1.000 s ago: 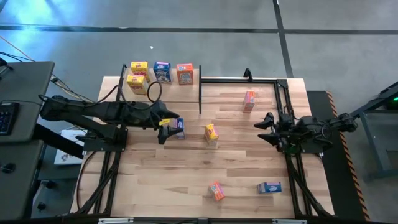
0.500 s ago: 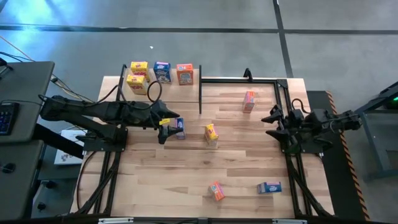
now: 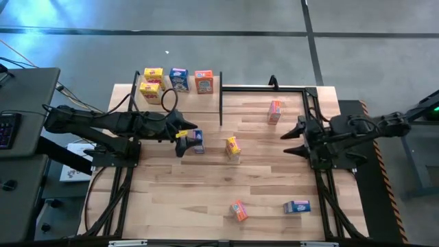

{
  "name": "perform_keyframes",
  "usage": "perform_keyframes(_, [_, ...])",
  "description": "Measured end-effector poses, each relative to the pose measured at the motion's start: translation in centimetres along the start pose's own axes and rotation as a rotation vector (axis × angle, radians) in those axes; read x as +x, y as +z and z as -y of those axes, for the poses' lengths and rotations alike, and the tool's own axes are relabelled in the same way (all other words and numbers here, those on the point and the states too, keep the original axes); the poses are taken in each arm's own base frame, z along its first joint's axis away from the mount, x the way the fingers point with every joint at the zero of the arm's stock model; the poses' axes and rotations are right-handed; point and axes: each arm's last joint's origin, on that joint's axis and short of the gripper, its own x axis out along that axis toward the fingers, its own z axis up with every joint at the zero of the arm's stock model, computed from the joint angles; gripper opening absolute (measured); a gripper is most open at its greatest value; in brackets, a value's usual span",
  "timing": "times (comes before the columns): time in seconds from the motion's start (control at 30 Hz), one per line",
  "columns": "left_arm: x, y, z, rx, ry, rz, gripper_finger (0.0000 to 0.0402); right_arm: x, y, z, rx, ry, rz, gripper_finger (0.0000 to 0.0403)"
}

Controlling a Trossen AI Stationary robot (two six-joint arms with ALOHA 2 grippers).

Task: Stack cereal on shelf
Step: Put the right blue cereal box on the shelf aligned with the other blue cereal box

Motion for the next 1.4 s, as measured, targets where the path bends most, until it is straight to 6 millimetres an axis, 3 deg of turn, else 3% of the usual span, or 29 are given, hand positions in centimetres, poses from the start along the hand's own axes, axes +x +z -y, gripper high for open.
perform_keyframes(0.3, [0.0, 0.0, 0.0, 0.001, 0.004, 0.002, 0.0335, 1.7, 2.3, -1.3, 0.075, -0.027, -0.309, 0.0248])
perform_keyframes(0.57, [0.0, 0.0, 0.0, 0.001, 0.004, 0.001, 0.0335, 4.0, 2.8, -4.4, 0.11, 0.007, -0.522, 0.0248])
perform_keyframes(0.97, [0.0, 0.0, 0.0, 0.004, 0.009, 0.004, 0.0335, 6.6, -0.4, -9.0, 0.201, -0.055, -0.8, 0.0248])
perform_keyframes(1.4, [0.0, 0.1, -0.2, 0.003, 0.054, 0.028, 0.0335, 6.4, -4.1, -12.2, 0.301, -0.197, -1.015, 0.0248])
